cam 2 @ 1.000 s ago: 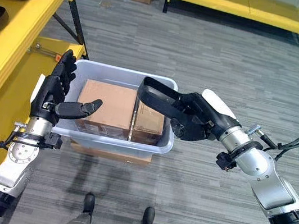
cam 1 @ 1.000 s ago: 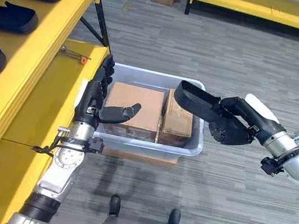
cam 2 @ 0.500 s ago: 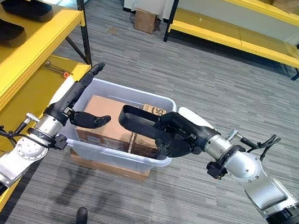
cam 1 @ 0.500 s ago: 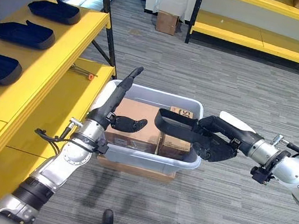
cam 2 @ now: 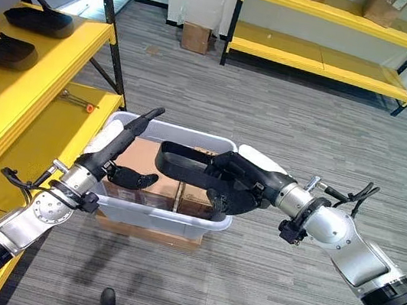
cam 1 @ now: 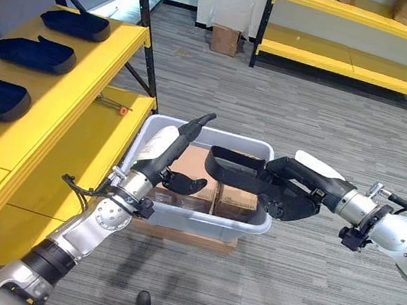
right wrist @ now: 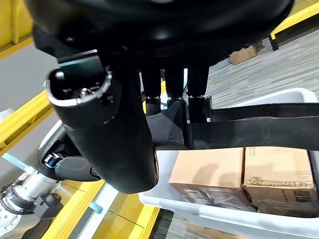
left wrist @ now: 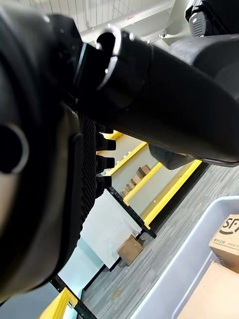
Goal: Move parts from the plastic box to the shelf.
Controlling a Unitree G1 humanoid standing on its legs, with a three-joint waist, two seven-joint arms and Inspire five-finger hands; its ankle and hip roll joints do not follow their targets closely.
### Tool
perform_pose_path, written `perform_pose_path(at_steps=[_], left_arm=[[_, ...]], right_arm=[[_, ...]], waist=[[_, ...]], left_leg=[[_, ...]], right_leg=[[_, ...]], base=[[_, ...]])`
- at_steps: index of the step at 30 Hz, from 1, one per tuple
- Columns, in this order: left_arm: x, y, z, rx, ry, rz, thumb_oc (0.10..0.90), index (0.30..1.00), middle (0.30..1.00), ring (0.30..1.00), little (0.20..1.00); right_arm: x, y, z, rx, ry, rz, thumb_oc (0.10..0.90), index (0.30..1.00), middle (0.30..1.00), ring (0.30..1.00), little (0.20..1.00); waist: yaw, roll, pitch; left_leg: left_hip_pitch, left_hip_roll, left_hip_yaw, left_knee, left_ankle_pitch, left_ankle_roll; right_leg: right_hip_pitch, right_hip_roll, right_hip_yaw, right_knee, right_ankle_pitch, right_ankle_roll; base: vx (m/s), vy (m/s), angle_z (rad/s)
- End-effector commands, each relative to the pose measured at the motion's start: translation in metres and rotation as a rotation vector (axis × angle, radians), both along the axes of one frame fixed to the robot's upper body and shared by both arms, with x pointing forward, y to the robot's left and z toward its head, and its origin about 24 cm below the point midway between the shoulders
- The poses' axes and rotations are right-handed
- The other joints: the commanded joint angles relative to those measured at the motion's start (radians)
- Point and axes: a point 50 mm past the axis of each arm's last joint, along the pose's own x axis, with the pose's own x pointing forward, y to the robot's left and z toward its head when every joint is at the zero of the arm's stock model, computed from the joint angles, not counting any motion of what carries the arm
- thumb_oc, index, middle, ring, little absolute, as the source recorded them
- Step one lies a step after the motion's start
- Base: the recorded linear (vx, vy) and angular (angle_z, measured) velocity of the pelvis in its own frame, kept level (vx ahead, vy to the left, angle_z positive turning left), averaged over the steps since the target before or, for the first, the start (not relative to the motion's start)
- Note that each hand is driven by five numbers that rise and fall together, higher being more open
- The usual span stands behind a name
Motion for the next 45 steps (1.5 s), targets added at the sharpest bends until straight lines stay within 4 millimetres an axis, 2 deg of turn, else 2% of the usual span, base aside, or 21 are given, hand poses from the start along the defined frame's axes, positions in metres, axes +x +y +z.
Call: perform_pose_path(at_steps=[1,18,20,28,29,30,31,45], left_arm=[[0.01,-0.026,0.043,-0.072,-0.205,-0.127,0.9,1.0,1.0,1.0,1.0],[0.011,-0.058,0.044,-0.142,-0.204,-0.207,0.9,1.0,1.0,1.0,1.0],[0.012,-0.067,0.046,-0.142,-0.208,-0.234,0.9,1.0,1.0,1.0,1.0],[0.013,-0.077,0.047,-0.141,-0.215,-0.262,0.9,1.0,1.0,1.0,1.0],[0.014,-0.08,0.047,-0.139,-0.21,-0.267,0.6,0.58,0.58,0.58,0.58],[0.014,-0.08,0.047,-0.139,-0.21,-0.267,0.427,0.338,0.338,0.338,0.338],[0.014,-0.081,0.046,-0.142,-0.205,-0.269,0.4,0.3,0.3,0.3,0.3],[0.018,-0.08,0.04,-0.126,-0.187,-0.253,0.4,0.3,0.3,0.3,0.3]], right_arm=[[-0.005,0.023,0.047,0.146,-0.203,0.139,0.4,0.3,0.3,0.3,0.3],[-0.01,0.033,0.046,0.179,-0.197,0.182,0.4,0.3,0.3,0.3,0.3],[-0.011,0.035,0.045,0.191,-0.193,0.189,0.4,0.3,0.3,0.3,0.3],[-0.012,0.036,0.043,0.196,-0.188,0.193,0.4,0.3,0.3,0.3,0.3],[-0.013,0.035,0.042,0.205,-0.185,0.19,0.4,0.3,0.3,0.3,0.3],[-0.013,0.035,0.042,0.205,-0.185,0.19,0.4,0.3,0.3,0.3,0.3],[-0.013,0.036,0.041,0.209,-0.181,0.191,0.4,0.3,0.3,0.3,0.3],[-0.015,0.032,0.043,0.228,-0.205,0.177,0.4,0.3,0.3,0.3,0.3]], waist=[[-0.004,-0.012,-0.104],[-0.02,-0.016,-0.099],[-0.028,-0.014,-0.097],[-0.035,-0.011,-0.093],[-0.04,-0.009,-0.092],[-0.039,-0.009,-0.092],[-0.041,-0.009,-0.092],[-0.052,0.0,-0.095]], left_leg=[[0.006,0.123,0.122,0.008,0.015,-0.109],[0.006,0.154,0.177,0.038,0.018,-0.123],[0.005,0.165,0.196,0.047,0.023,-0.129],[0.005,0.177,0.216,0.062,0.026,-0.135],[0.005,0.182,0.222,0.069,0.028,-0.137],[0.005,0.182,0.222,0.069,0.027,-0.137],[0.004,0.184,0.224,0.072,0.028,-0.138],[0.018,0.204,0.265,0.084,0.039,-0.145]], right_leg=[[0.132,-0.017,-0.022,-0.002,-0.111,0.069],[0.136,-0.011,-0.028,-0.002,-0.11,0.064],[0.136,-0.008,-0.028,-0.002,-0.112,0.062],[0.139,-0.006,-0.03,-0.002,-0.113,0.059],[0.141,-0.006,-0.033,-0.002,-0.114,0.059],[0.141,-0.006,-0.033,-0.002,-0.114,0.059],[0.143,-0.006,-0.033,-0.002,-0.114,0.058],[0.14,-0.003,-0.032,0.003,-0.114,0.058]], base=[[0.0,0.0,0.0],[0.0,0.001,0.01],[0.0,0.0,0.0],[0.0,0.0,0.0],[0.0,0.0,0.0],[0.0,0.0,0.0],[0.0,0.0,0.0],[0.01,-0.002,0.03]])
